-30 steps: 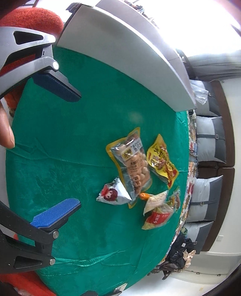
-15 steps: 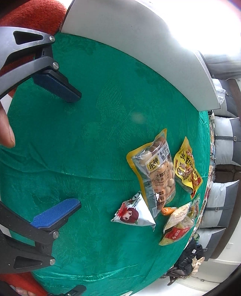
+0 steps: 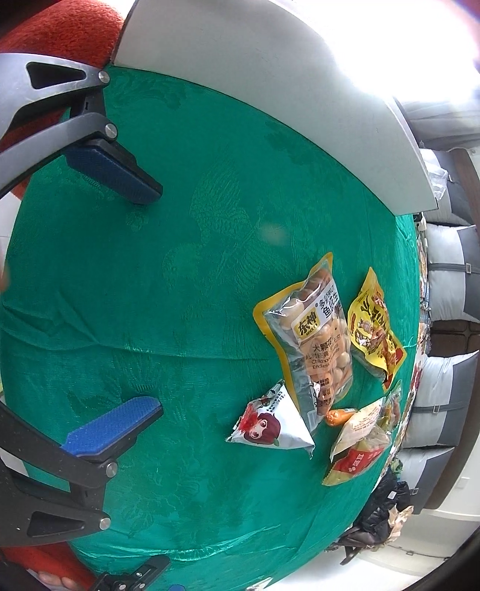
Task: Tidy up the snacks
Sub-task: 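Reach the right tool to the white triangular packet and close on it, then grasp the clear peanut bag with the left tool while the right tool holds the triangular packet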
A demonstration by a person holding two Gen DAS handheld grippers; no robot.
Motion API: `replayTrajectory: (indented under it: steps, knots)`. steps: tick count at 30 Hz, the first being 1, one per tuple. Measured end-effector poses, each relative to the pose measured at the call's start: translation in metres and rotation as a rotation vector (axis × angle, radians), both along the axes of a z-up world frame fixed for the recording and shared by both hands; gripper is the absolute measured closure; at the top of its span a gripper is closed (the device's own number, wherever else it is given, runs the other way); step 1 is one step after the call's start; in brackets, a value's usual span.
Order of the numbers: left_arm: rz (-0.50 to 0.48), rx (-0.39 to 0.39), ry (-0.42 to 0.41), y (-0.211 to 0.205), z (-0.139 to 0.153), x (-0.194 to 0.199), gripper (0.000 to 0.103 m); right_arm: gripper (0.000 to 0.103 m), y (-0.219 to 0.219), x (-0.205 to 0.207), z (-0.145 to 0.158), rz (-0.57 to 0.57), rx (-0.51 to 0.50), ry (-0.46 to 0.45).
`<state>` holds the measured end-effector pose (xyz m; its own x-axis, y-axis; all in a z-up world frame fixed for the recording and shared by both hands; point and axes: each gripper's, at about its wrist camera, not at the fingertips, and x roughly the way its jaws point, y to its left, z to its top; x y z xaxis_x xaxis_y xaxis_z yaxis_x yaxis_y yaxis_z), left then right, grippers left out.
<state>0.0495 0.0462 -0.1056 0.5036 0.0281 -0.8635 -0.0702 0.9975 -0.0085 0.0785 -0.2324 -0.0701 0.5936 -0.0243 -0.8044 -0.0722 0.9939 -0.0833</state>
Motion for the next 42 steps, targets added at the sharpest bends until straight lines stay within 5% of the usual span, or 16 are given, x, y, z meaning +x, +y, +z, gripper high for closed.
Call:
replayTrajectory:
  steps: [5,10,16,20,21,23,33,42]
  knots:
    - [-0.028,-0.015,0.095,0.009,0.003,0.009,0.0,0.002,0.018,0.004,0.018,0.108,0.14,-0.034]
    - [0.041,-0.097,0.085,0.039,0.007,0.009,0.0,0.002,0.078,0.031,0.026,0.305,0.274,0.032]
    - [0.131,-0.136,0.062,0.069,0.008,0.008,0.002,0.005,0.163,0.067,0.0,0.449,0.189,0.121]
    - [0.15,-0.169,0.052,0.078,0.008,0.008,0.002,0.005,0.19,0.076,-0.007,0.483,0.124,0.1]
    - [0.15,-0.165,0.051,0.078,0.008,0.008,0.002,0.016,0.191,0.077,-0.007,0.48,0.113,0.088]
    - [0.144,-0.145,0.054,0.076,0.007,0.01,0.002,0.055,0.185,0.076,-0.004,0.459,0.087,0.045]
    - [0.024,-0.14,0.027,0.049,0.012,0.013,0.002,0.055,0.07,0.07,0.0,0.293,0.117,0.03]
    - [-0.346,0.012,-0.034,-0.015,0.049,0.093,0.002,0.054,0.023,0.054,0.004,0.189,0.139,-0.008]
